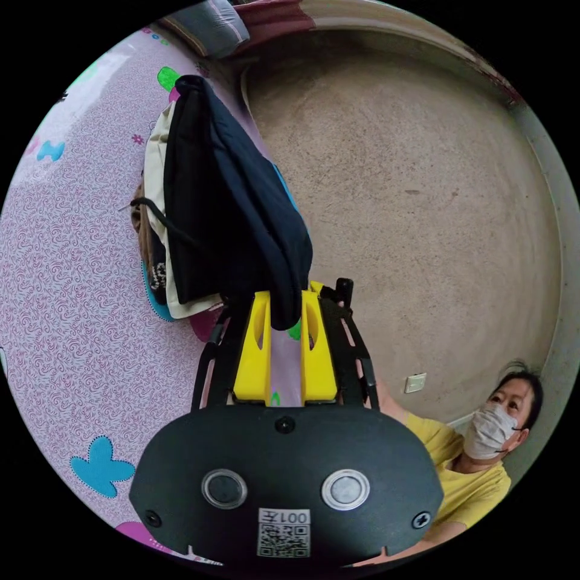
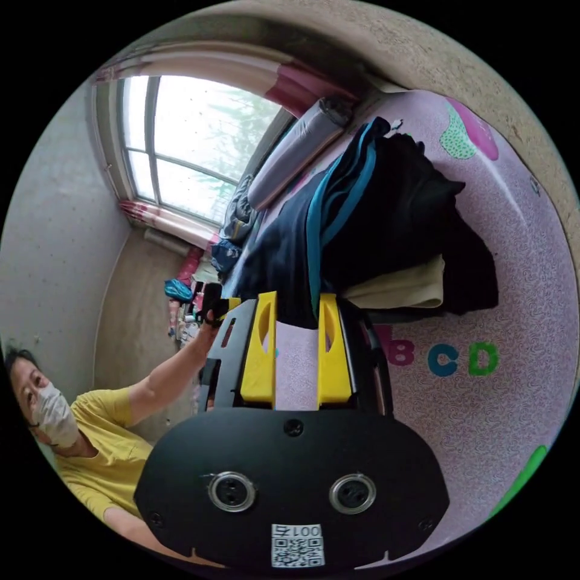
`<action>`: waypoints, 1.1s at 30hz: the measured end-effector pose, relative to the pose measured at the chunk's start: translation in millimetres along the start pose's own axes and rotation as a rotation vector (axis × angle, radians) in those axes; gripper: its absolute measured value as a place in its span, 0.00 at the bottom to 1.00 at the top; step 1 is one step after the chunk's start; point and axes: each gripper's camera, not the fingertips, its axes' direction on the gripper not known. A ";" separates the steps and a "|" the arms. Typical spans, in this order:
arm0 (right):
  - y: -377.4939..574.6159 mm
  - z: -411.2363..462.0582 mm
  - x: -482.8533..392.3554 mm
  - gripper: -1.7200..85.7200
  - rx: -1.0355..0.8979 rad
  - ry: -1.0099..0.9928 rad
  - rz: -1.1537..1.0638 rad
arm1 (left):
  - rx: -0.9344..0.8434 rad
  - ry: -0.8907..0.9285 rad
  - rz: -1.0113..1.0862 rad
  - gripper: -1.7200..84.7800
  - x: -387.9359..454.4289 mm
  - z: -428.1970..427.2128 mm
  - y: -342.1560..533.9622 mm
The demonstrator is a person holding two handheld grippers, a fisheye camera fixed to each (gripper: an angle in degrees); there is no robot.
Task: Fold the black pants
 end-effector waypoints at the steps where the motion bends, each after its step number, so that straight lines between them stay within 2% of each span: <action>1: -3.2 2.5 -5.0 0.08 -0.012 0.054 -0.011 | 0.013 0.000 -0.011 0.04 -0.7 5.0 1.1; 3: -8.9 -3.0 -11.2 0.06 -0.008 0.009 -0.030 | 0.039 0.023 -0.021 0.04 3.2 9.0 1.8; 5: -17.8 -21.1 -19.4 0.05 0.024 -0.123 -0.043 | 0.034 0.107 -0.020 0.03 13.3 15.5 0.5; 7: -25.8 -34.9 -28.8 0.04 0.014 -0.108 -0.061 | 0.029 0.206 0.010 0.03 38.8 23.3 -3.1; 9: -32.9 -41.3 -33.2 0.04 -0.059 -0.016 -0.064 | 0.011 0.176 0.025 0.03 56.5 27.4 -4.5; 11: -33.9 -44.8 -30.6 0.04 -0.143 0.187 -0.073 | -0.006 0.131 -0.003 0.03 59.9 30.5 -1.6; 13: -29.6 -50.0 -22.8 0.03 -0.149 0.301 -0.065 | -0.041 0.042 -0.095 0.03 42.9 33.5 9.6; 15: -22.7 -61.5 -15.2 0.03 -0.081 0.305 -0.059 | -0.031 0.020 -0.160 0.03 26.7 31.1 22.4; 19: -4.7 -92.5 -14.9 0.03 0.203 0.315 -0.149 | 0.019 0.119 -0.187 0.03 19.3 27.5 58.0; 22: 5.8 -100.5 -1.2 0.03 0.380 0.171 -0.195 | 0.047 0.154 -0.190 0.01 25.7 32.5 94.6; 24: 1.9 -91.2 25.4 0.02 0.371 0.009 -0.161 | 0.092 0.178 -0.159 0.01 37.4 37.1 117.2; 25: 1.5 -85.2 48.2 0.02 0.385 -0.087 -0.109 | 0.138 0.167 -0.107 0.01 51.4 39.4 126.4; 27: 8.7 -83.5 80.9 0.02 0.471 -0.145 -0.038 | 0.223 0.101 0.013 0.01 86.0 41.8 127.1; 29: 20.0 -85.3 117.2 0.02 0.557 -0.126 0.018 | 0.294 0.016 0.137 0.01 130.2 49.2 115.4; 31: 26.1 -83.2 137.8 0.02 0.571 -0.108 0.020 | 0.352 -0.153 0.280 0.01 194.4 73.1 93.5; 33: 31.1 -78.5 153.8 0.02 0.568 -0.037 0.012 | 0.347 -0.309 0.323 0.01 234.5 104.9 76.3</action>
